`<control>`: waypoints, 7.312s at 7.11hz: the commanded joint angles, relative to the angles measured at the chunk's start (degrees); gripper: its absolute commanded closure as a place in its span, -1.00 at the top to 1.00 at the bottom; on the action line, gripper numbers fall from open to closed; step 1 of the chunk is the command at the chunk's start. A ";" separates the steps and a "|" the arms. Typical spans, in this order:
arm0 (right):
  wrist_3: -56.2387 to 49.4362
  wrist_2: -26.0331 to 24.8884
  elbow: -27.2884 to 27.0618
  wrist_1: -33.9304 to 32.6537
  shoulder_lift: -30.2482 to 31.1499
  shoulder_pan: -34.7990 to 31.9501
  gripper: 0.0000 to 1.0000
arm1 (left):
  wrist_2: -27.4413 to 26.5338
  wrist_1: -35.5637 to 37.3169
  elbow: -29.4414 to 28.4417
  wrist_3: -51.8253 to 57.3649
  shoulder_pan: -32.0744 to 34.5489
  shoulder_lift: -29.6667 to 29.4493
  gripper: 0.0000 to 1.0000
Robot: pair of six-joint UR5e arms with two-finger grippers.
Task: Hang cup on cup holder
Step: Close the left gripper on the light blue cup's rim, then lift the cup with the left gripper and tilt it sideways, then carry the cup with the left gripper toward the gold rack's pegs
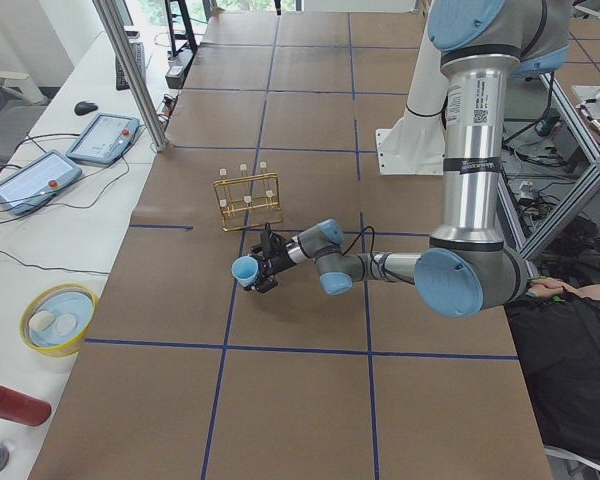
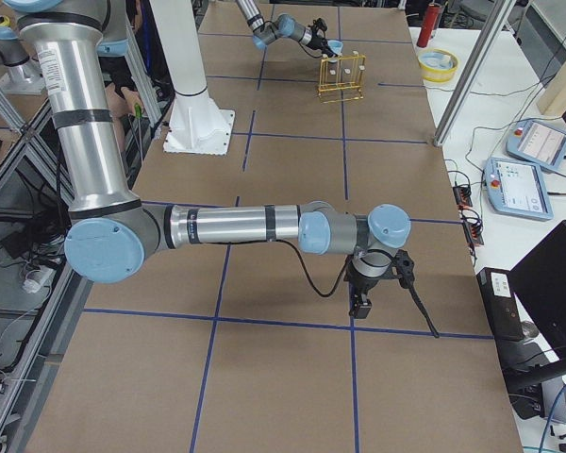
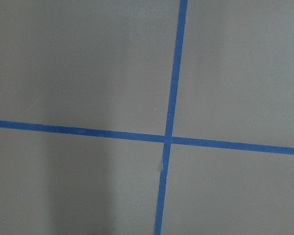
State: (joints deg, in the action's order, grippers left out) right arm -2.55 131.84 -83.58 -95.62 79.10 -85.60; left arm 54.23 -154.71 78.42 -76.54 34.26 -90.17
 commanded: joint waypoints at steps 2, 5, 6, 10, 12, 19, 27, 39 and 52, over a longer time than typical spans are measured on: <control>0.00 0.00 0.00 0.00 0.00 0.00 1.00 | 0.26 -0.86 -2.13 -0.10 0.11 -0.88 1.00; 0.00 0.00 0.00 0.00 0.00 0.00 1.00 | 2.55 -0.86 -2.13 -0.10 0.11 -0.97 1.00; 0.00 0.00 0.00 0.00 0.00 0.00 1.00 | 2.55 -0.86 -2.04 -0.10 0.11 -1.06 0.97; 0.00 0.00 0.00 0.00 0.00 0.00 1.00 | 2.55 -0.86 -1.26 -0.01 1.07 -0.97 -0.57; 0.00 0.00 0.00 0.00 0.00 0.00 1.00 | 2.81 -0.77 1.98 0.08 2.30 -0.71 -0.72; 0.00 0.00 0.00 0.00 0.00 0.00 1.00 | 7.12 1.67 21.23 27.36 7.23 3.95 -1.00; 0.00 0.00 0.00 0.00 0.00 0.00 1.00 | 6.94 6.49 32.40 67.40 5.65 8.00 -1.00; 0.00 0.00 0.00 0.00 0.00 0.00 1.00 | -14.49 9.42 34.52 131.68 0.46 8.52 -1.00; 0.00 0.00 0.00 0.00 0.00 0.09 1.00 | -43.67 16.98 20.13 149.58 -12.20 -2.45 -1.00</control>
State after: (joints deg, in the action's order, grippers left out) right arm -2.55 131.84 -83.59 -95.62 79.10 -85.57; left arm 12.23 -137.75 101.30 72.76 22.11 -90.36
